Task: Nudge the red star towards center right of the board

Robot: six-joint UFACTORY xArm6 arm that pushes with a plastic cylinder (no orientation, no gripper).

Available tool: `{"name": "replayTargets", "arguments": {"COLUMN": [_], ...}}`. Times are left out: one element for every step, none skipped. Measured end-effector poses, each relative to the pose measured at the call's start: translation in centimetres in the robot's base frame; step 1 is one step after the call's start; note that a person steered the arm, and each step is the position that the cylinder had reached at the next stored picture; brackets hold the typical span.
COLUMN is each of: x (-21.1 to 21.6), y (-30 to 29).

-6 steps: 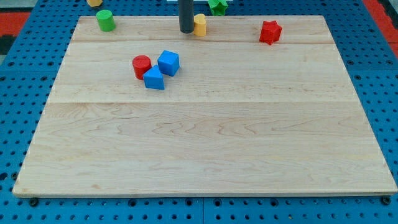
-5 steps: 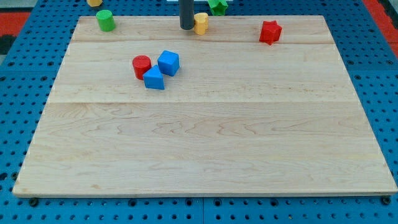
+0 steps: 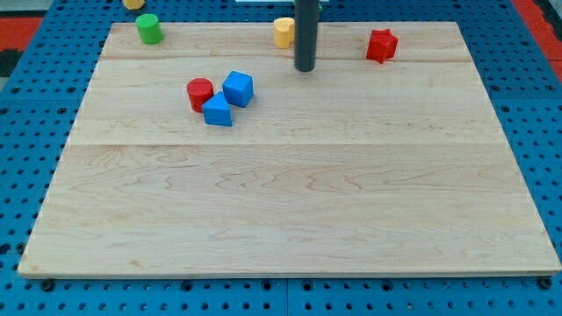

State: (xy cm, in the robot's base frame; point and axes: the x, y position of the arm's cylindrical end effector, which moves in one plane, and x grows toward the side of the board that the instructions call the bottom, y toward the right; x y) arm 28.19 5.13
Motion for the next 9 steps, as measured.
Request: {"name": "replayTargets", "arguments": {"x": [-3.6, -7.0, -3.2, 5.2, 14.8, 21.0, 16.9, 13.6, 12.7], "y": [1.0, 5.9, 11.3, 11.7, 3.3, -8.2, -19.3, -20.4, -16.9]}}
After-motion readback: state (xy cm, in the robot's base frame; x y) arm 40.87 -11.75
